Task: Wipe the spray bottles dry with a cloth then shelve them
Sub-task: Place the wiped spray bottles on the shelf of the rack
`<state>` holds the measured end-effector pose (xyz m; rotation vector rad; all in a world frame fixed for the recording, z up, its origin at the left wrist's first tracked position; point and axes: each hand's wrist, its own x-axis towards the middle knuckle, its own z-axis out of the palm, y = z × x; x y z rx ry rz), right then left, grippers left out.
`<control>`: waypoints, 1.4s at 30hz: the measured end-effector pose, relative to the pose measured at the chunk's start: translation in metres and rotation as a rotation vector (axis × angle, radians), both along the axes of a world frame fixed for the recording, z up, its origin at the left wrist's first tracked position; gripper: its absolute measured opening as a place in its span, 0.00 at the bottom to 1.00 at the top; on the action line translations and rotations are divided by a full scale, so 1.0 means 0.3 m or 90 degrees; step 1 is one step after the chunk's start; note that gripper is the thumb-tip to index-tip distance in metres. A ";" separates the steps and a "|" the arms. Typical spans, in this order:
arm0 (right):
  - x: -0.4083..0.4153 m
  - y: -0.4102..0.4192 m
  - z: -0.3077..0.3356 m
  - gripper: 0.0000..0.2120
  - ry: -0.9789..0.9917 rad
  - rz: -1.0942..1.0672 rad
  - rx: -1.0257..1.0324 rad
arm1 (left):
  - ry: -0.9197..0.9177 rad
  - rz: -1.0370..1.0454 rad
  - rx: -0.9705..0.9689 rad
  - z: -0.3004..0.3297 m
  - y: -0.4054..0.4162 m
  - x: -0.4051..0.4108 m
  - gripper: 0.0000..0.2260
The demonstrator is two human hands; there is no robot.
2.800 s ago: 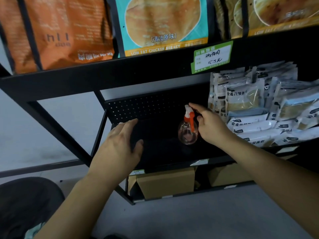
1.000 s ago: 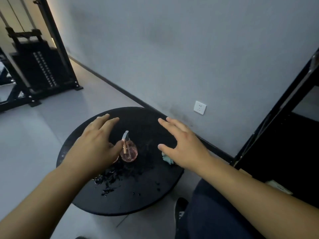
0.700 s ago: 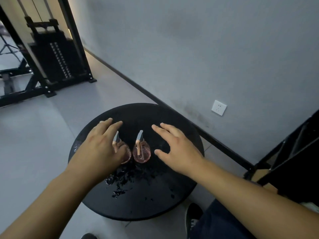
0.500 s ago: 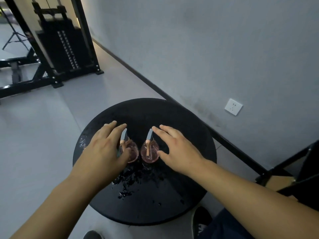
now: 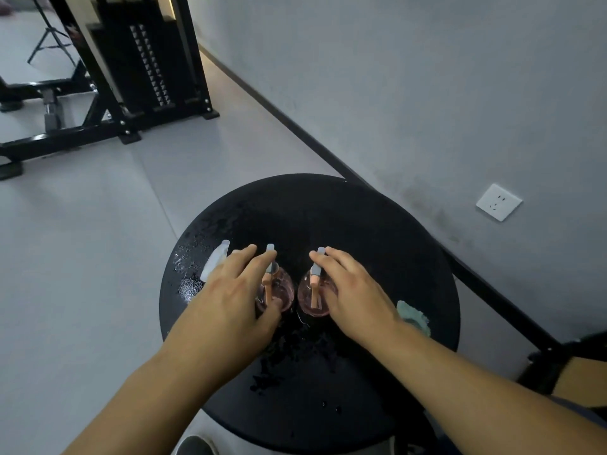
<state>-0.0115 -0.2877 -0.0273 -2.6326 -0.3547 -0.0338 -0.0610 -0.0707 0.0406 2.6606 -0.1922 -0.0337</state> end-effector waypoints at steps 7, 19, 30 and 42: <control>-0.003 0.041 -0.020 0.21 -0.011 0.032 0.029 | 0.016 0.003 0.023 -0.026 0.015 0.006 0.30; 0.001 0.041 -0.039 0.18 0.007 0.038 0.119 | 0.026 0.006 0.033 -0.037 0.005 0.015 0.30; -0.067 -0.020 0.048 0.18 -0.014 0.024 0.171 | -0.024 0.015 0.035 -0.013 -0.011 -0.008 0.31; -0.267 -0.233 0.284 0.21 -0.088 -0.038 0.235 | -0.123 -0.037 0.063 0.163 -0.172 -0.157 0.33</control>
